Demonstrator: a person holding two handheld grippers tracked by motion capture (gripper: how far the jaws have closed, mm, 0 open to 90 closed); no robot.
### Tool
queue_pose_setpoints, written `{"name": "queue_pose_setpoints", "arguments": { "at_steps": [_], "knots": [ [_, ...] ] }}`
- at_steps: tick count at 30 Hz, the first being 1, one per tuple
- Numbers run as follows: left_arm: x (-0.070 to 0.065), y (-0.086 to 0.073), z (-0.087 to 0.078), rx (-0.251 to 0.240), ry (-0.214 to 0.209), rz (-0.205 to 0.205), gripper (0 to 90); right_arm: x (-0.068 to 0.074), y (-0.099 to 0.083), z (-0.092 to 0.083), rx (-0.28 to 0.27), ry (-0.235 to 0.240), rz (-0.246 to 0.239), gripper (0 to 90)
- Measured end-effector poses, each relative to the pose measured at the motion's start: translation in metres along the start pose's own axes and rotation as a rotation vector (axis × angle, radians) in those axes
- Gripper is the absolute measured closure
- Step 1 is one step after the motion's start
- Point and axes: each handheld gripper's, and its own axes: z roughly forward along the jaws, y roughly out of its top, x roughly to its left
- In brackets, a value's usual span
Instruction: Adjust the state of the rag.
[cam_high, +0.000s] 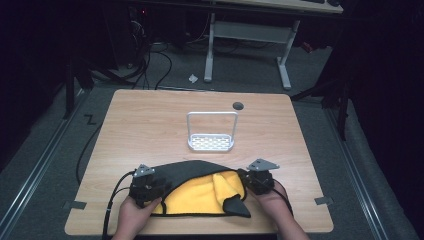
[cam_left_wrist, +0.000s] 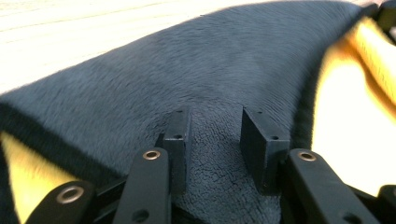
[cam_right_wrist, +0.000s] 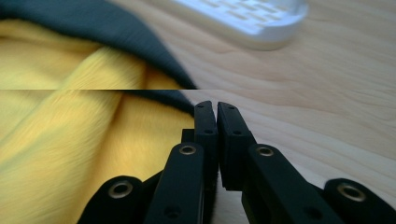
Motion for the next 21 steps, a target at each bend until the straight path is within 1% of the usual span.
{"name": "queue_pose_setpoints", "arguments": {
  "at_steps": [3, 4, 5, 6, 8, 9, 12, 13, 14, 16, 17, 19, 21],
  "knots": [
    [-0.001, 0.000, 0.000, -0.004, 0.005, 0.006, 64.2, -0.013, -0.002, -0.005, -0.015, -0.020, 0.031, 87.3],
    [-0.001, 0.001, 0.001, -0.003, 0.008, 0.009, 64.0, -0.016, -0.002, -0.004, -0.014, -0.031, 0.031, 85.5],
    [-0.001, 0.001, 0.001, -0.002, 0.009, 0.011, 63.1, -0.017, -0.003, -0.004, -0.008, -0.054, 0.030, 83.6],
    [-0.001, 0.001, 0.000, -0.002, 0.009, 0.009, 62.9, -0.018, -0.003, -0.004, -0.008, -0.064, 0.028, 79.6],
    [-0.002, 0.001, -0.001, -0.005, 0.008, 0.007, 61.1, -0.019, -0.002, -0.007, -0.025, -0.052, 0.050, 72.2],
    [-0.002, 0.001, -0.002, -0.007, 0.009, 0.008, 59.8, -0.018, -0.002, -0.010, -0.031, -0.053, 0.052, 71.4],
    [0.000, 0.001, -0.005, -0.013, 0.018, 0.004, 58.0, -0.006, -0.006, -0.020, -0.039, -0.032, 0.025, 70.9],
    [0.001, 0.000, -0.006, -0.013, 0.019, -0.001, 58.0, 0.000, -0.010, -0.022, -0.026, -0.019, 0.014, 72.3],
    [0.003, 0.000, -0.007, -0.011, 0.023, -0.005, 58.3, 0.006, -0.013, -0.024, -0.011, -0.007, -0.001, 76.8],
    [0.005, -0.001, -0.010, -0.007, 0.029, -0.005, 61.0, 0.018, -0.018, -0.026, 0.016, 0.024, -0.036, 88.8],
    [0.005, -0.001, -0.011, -0.005, 0.033, -0.006, 62.2, 0.023, -0.019, -0.026, 0.037, 0.028, -0.055, 90.0],
    [0.007, -0.002, -0.012, 0.002, 0.040, -0.005, 66.1, 0.029, -0.023, -0.023, 0.085, 0.037, -0.076, 90.0],
    [0.009, -0.002, -0.011, 0.004, 0.039, -0.010, 68.7, 0.031, -0.028, -0.017, 0.134, 0.036, -0.089, 90.0]
  ]
}}
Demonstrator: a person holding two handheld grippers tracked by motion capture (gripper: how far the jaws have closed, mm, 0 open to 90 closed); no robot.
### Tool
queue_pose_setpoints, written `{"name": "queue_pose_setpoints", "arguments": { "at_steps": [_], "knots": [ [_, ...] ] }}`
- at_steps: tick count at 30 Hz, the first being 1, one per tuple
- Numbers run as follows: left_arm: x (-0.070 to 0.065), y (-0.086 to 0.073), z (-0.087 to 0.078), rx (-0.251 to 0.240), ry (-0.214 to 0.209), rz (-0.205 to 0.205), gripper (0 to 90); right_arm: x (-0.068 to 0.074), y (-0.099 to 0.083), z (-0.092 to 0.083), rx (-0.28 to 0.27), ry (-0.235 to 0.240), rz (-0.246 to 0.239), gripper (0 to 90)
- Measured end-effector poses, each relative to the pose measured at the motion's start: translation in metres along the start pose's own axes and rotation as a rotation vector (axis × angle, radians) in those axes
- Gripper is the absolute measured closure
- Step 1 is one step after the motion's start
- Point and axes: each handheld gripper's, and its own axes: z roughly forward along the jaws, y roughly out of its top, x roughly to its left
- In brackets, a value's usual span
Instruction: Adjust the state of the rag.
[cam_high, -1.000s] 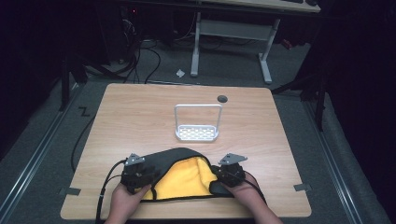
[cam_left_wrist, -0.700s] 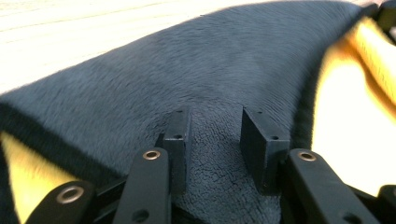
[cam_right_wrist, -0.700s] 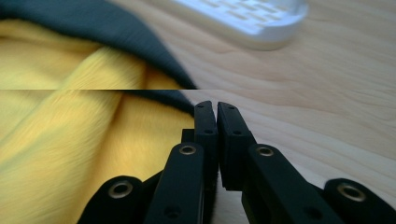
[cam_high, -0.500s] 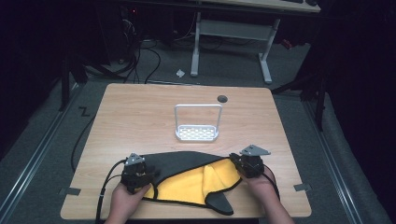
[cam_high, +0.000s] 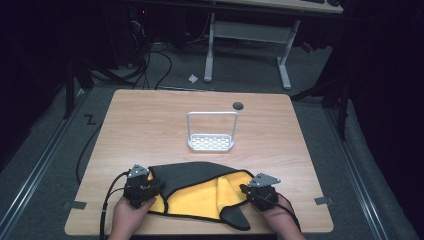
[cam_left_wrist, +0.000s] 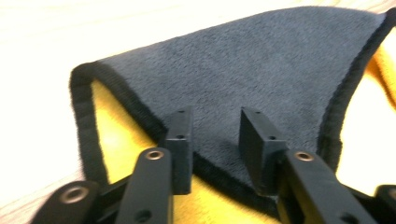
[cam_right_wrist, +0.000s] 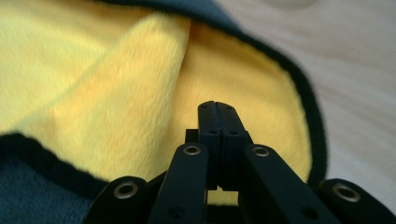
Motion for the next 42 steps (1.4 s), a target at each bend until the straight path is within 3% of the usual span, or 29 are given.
{"name": "queue_pose_setpoints", "arguments": {
  "at_steps": [2, 4, 8, 10, 12, 14, 17, 20, 24, 28, 31, 33, 35, 36, 38, 41, 42],
  "knots": [
    [0.001, 0.000, 0.000, -0.001, -0.001, -0.001, 69.9, -0.002, -0.001, 0.002, 0.001, -0.003, 0.011, 90.0],
    [0.001, 0.000, 0.001, -0.002, 0.000, -0.001, 69.9, -0.009, -0.001, 0.002, 0.003, -0.049, 0.020, 90.0],
    [0.000, 0.000, 0.001, 0.001, -0.010, -0.001, 69.7, -0.039, -0.002, 0.006, -0.004, -0.140, 0.079, 90.0],
    [-0.002, -0.001, 0.003, 0.006, -0.037, 0.001, 69.7, -0.058, -0.002, 0.009, -0.012, -0.189, 0.112, 90.0],
    [-0.008, -0.002, 0.005, 0.012, -0.056, 0.015, 69.8, -0.074, -0.002, 0.011, -0.023, -0.200, 0.157, 90.0],
    [-0.016, -0.002, 0.007, 0.019, -0.058, 0.039, 69.6, -0.080, -0.001, 0.012, -0.024, -0.211, 0.168, 90.0],
    [-0.025, -0.003, 0.010, 0.023, -0.042, 0.070, 68.8, -0.079, -0.001, 0.011, -0.020, -0.223, 0.156, 87.8],
    [-0.026, -0.002, 0.009, 0.027, -0.046, 0.067, 68.2, -0.069, 0.001, 0.004, -0.044, -0.211, 0.134, 86.9],
    [-0.029, 0.000, 0.004, 0.008, -0.078, 0.074, 66.1, -0.048, -0.001, -0.008, -0.077, -0.159, 0.097, 86.9],
    [-0.044, 0.001, 0.001, -0.013, -0.128, 0.144, 55.4, -0.027, -0.006, -0.014, -0.070, -0.090, 0.075, 86.4],
    [-0.055, -0.002, 0.006, 0.025, -0.171, 0.191, 46.2, -0.015, -0.007, -0.013, -0.049, -0.068, 0.035, 86.2],
    [-0.062, -0.004, 0.009, 0.043, -0.164, 0.226, 44.1, -0.012, -0.009, -0.010, -0.024, -0.061, 0.018, 86.4],
    [-0.067, -0.005, 0.013, 0.072, -0.130, 0.263, 44.5, -0.014, -0.010, -0.005, -0.001, -0.061, 0.020, 86.5],
    [-0.069, -0.006, 0.015, 0.083, -0.111, 0.273, 46.7, -0.016, -0.010, -0.005, -0.008, -0.050, 0.035, 86.4],
    [-0.071, -0.007, 0.015, 0.086, -0.068, 0.295, 60.9, -0.019, -0.011, -0.005, -0.011, -0.044, 0.047, 86.5],
    [-0.069, -0.002, 0.013, 0.067, -0.052, 0.301, 81.7, -0.020, -0.011, -0.005, -0.010, -0.043, 0.045, 86.5],
    [-0.067, 0.002, 0.011, 0.051, -0.045, 0.301, 83.5, -0.020, -0.010, -0.004, -0.009, -0.045, 0.043, 86.5]
  ]
}}
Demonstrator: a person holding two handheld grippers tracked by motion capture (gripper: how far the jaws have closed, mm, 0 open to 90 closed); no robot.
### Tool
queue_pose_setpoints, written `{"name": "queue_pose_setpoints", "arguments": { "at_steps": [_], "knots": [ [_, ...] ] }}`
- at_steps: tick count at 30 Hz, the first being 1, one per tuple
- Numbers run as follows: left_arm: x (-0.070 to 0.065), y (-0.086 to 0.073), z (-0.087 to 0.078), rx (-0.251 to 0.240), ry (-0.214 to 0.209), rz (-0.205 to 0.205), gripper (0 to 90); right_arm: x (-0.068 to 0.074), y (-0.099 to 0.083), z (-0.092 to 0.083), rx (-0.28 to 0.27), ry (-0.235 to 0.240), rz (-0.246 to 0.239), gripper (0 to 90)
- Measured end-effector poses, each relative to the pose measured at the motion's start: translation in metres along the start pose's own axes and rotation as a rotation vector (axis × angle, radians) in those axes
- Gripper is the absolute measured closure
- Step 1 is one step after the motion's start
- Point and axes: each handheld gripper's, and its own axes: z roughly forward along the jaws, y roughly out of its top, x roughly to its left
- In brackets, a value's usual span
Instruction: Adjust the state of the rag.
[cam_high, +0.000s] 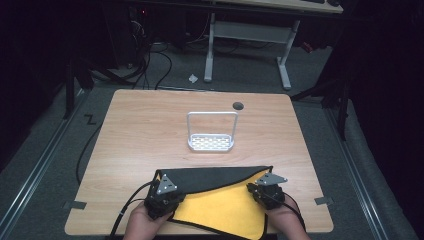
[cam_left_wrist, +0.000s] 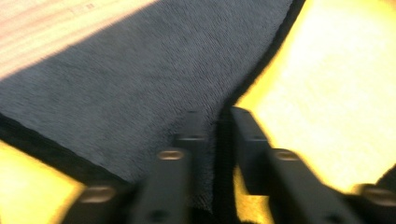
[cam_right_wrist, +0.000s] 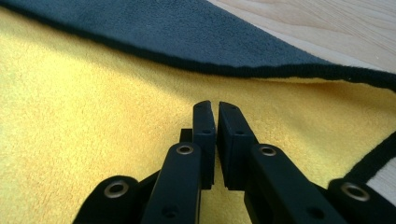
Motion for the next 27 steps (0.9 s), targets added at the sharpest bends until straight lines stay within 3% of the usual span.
{"name": "queue_pose_setpoints", "arguments": {
  "at_steps": [4, 7, 11, 15, 18, 23, 25, 27],
  "knots": [
    [0.023, 0.019, -0.007, -0.072, 0.051, -0.020, 84.2, 0.000, 0.001, 0.001, -0.001, -0.003, -0.002, 86.5],
    [0.057, 0.036, -0.003, -0.104, 0.094, -0.086, 83.6, 0.000, 0.001, 0.001, 0.003, -0.002, -0.004, 86.5],
    [0.094, 0.052, 0.012, -0.095, 0.117, -0.138, 81.4, -0.001, 0.001, 0.001, -0.001, 0.001, -0.007, 86.5],
    [0.120, 0.059, 0.030, -0.059, 0.132, -0.200, 67.4, -0.002, 0.001, 0.001, -0.002, 0.006, -0.004, 86.5],
    [0.124, 0.061, 0.020, -0.119, 0.114, -0.239, 56.1, -0.002, 0.001, 0.001, -0.004, 0.008, -0.002, 86.5],
    [0.115, 0.054, -0.022, -0.249, 0.111, -0.261, 50.5, -0.003, 0.001, 0.001, -0.005, 0.010, -0.001, 86.5],
    [0.107, 0.044, -0.034, -0.262, 0.113, -0.257, 50.4, -0.003, 0.001, 0.001, -0.004, 0.009, -0.003, 86.5],
    [0.097, 0.027, -0.040, -0.234, 0.114, -0.246, 53.7, -0.003, 0.001, 0.001, -0.004, 0.008, -0.005, 86.4]
  ]
}}
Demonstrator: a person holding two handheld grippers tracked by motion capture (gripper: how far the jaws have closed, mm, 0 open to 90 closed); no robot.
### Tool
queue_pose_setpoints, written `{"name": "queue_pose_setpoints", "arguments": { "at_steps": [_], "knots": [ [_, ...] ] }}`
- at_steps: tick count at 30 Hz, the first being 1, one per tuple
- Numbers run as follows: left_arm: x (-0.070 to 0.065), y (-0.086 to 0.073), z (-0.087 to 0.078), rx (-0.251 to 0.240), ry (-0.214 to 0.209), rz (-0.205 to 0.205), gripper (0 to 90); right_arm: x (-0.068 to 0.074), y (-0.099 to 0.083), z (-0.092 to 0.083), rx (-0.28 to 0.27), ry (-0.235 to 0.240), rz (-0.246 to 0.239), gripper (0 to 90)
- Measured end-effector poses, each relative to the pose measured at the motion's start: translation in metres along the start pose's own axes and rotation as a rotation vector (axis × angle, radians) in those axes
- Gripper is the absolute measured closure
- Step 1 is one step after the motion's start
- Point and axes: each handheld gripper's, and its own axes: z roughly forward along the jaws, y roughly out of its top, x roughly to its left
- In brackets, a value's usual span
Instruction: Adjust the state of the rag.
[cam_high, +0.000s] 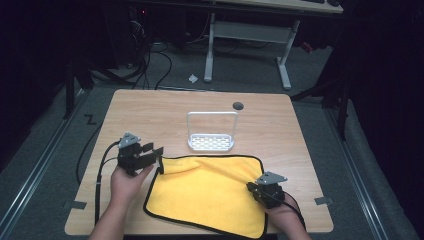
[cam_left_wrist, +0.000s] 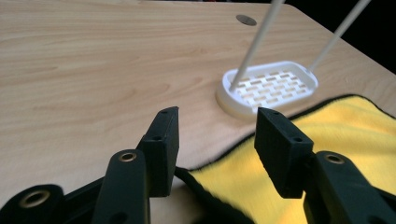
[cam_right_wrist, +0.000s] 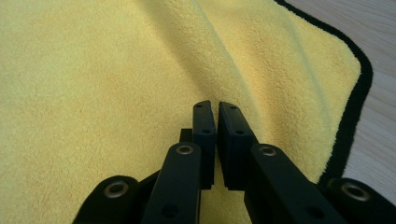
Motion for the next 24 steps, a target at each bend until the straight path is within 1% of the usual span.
{"name": "queue_pose_setpoints", "arguments": {
  "at_steps": [1, 2, 3, 4, 5, 6, 7, 9, 10, 11, 12, 14, 16, 17, 18, 20, 21, 22, 24],
  "knots": [
    [-0.002, -0.009, -0.003, 0.019, -0.003, -0.007, 57.3, 0.000, 0.000, 0.000, 0.000, 0.000, -0.001, 86.5],
    [-0.003, -0.016, -0.004, 0.034, -0.014, -0.009, 63.1, 0.000, 0.000, 0.000, 0.001, 0.000, 0.000, 86.5],
    [-0.006, -0.025, -0.003, 0.062, -0.022, -0.012, 69.0, 0.000, 0.000, 0.000, 0.000, 0.000, -0.001, 86.4],
    [-0.010, -0.035, -0.001, 0.096, -0.026, -0.003, 71.6, 0.000, 0.000, 0.000, 0.002, -0.001, 0.000, 86.5],
    [-0.013, -0.040, 0.001, 0.120, -0.032, 0.011, 74.8, 0.000, 0.001, 0.000, 0.004, 0.001, 0.003, 86.4],
    [-0.018, -0.046, 0.006, 0.161, -0.034, 0.044, 75.7, -0.001, 0.001, 0.001, 0.002, 0.001, 0.005, 86.4],
    [-0.022, -0.050, 0.011, 0.183, -0.027, 0.063, 75.7, -0.001, 0.001, 0.001, 0.002, 0.002, 0.005, 86.5],
    [-0.024, -0.056, 0.020, 0.221, -0.044, 0.059, 75.5, -0.001, 0.001, 0.001, 0.001, 0.000, 0.007, 86.5],
    [-0.025, -0.058, 0.021, 0.209, -0.047, 0.061, 75.3, -0.002, 0.001, 0.001, 0.001, 0.001, 0.009, 86.4],
    [-0.027, -0.058, 0.021, 0.210, -0.046, 0.058, 75.3, -0.002, 0.001, 0.001, 0.001, 0.000, 0.009, 86.4],
    [-0.028, -0.058, 0.020, 0.216, -0.049, 0.056, 75.7, -0.002, 0.001, 0.001, 0.002, -0.001, 0.009, 86.4],
    [-0.034, -0.062, 0.016, 0.228, -0.059, 0.069, 77.8, -0.004, 0.000, 0.001, -0.001, -0.010, 0.007, 86.3],
    [-0.041, -0.067, 0.010, 0.239, -0.081, 0.074, 78.3, -0.007, -0.001, 0.000, 0.003, -0.018, 0.015, 85.8],
    [-0.047, -0.071, 0.006, 0.246, -0.095, 0.075, 78.7, -0.009, -0.001, -0.001, 0.001, -0.026, 0.017, 85.6],
    [-0.050, -0.074, 0.003, 0.248, -0.106, 0.078, 78.8, -0.013, -0.003, -0.002, 0.003, -0.034, 0.029, 85.4],
    [-0.062, -0.081, -0.004, 0.260, -0.124, 0.108, 78.9, -0.020, -0.006, -0.005, 0.003, -0.047, 0.047, 84.8],
    [-0.064, -0.082, -0.006, 0.262, -0.129, 0.114, 79.1, -0.023, -0.007, -0.006, 0.003, -0.056, 0.057, 84.1],
    [-0.067, -0.084, -0.009, 0.271, -0.142, 0.110, 79.1, -0.024, -0.008, -0.007, 0.005, -0.059, 0.067, 83.5],
    [-0.070, -0.084, -0.010, 0.284, -0.158, 0.119, 78.1, -0.028, -0.009, -0.009, 0.008, -0.056, 0.083, 81.5]
  ]
}}
